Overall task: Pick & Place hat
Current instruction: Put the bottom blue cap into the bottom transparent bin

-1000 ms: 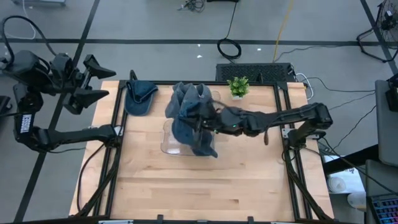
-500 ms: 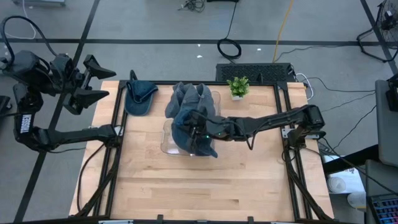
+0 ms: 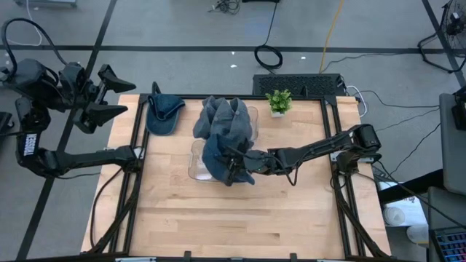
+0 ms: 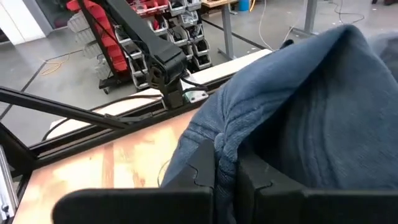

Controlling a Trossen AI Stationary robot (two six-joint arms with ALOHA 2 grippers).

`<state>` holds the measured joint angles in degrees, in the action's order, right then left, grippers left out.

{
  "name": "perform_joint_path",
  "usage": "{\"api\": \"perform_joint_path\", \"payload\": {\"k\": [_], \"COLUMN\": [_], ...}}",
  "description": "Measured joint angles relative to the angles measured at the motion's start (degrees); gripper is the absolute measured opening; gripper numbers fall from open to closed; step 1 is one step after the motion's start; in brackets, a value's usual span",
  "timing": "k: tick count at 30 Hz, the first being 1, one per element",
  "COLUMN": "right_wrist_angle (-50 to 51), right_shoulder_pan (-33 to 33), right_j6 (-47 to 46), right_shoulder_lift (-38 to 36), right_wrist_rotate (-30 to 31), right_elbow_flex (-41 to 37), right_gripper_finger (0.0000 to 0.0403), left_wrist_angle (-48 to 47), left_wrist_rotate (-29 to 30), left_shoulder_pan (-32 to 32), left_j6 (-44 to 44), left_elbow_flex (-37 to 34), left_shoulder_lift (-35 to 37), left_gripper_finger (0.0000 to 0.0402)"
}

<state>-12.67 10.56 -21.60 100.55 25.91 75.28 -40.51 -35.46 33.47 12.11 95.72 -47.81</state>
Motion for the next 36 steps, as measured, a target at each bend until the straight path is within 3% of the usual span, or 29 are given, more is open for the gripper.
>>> {"api": "perform_joint_path", "payload": {"k": [8, 20, 28, 36], "right_wrist_angle": [-2.3, -21.3, -20.4, -5.3], "right_shoulder_pan": [-1.2, 3.0, 3.7, 5.7], "right_j6": [-5.1, -1.5, -4.0, -5.2], "right_shoulder_lift": [0.0, 0.0, -0.6, -7.3], "right_wrist_rotate": [-0.1, -0.5, -0.5, 0.4], "right_elbow_flex": [-5.4, -6.6, -3.5, -0.9], "right_gripper_finger": [0.0007, 0.0007, 0.0007, 0.0007], "left_wrist_angle": [0.0, 0.0, 0.1, 0.0], "left_wrist_rotate": [-0.1, -2.0, -2.0, -2.0], "left_shoulder_pan": [0.0, 0.0, 0.0, 0.0], "left_j6": [2.1, 4.8, 4.6, 4.5], "left_elbow_flex": [0.0, 0.0, 0.0, 0.0], "left_shoulder_lift": [-0.1, -0.1, -0.2, -0.2], "left_gripper_finger": [0.0335, 0.0335, 0.0335, 0.0335]}}
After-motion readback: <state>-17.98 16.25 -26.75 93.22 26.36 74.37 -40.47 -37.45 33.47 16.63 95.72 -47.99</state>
